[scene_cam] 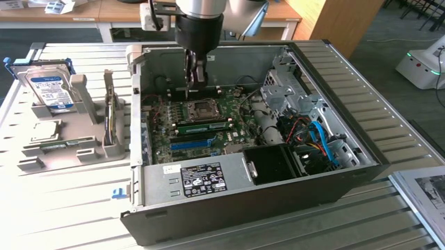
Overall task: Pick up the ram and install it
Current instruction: 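Press down the ram until it locks into place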
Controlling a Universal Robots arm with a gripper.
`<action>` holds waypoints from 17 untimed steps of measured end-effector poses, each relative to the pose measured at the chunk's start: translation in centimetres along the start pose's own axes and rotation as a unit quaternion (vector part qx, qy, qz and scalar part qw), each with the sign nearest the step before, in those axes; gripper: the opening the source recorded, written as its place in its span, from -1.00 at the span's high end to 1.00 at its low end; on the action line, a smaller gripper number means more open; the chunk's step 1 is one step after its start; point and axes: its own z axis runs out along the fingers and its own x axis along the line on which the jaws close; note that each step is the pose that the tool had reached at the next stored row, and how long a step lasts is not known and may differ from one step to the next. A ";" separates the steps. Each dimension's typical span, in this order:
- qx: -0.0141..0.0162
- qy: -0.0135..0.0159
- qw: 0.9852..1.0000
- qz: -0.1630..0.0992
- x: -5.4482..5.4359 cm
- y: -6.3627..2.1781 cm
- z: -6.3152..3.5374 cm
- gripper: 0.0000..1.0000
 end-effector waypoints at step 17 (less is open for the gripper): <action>0.003 0.004 1.000 0.000 0.0 0.25 -1.87 0.80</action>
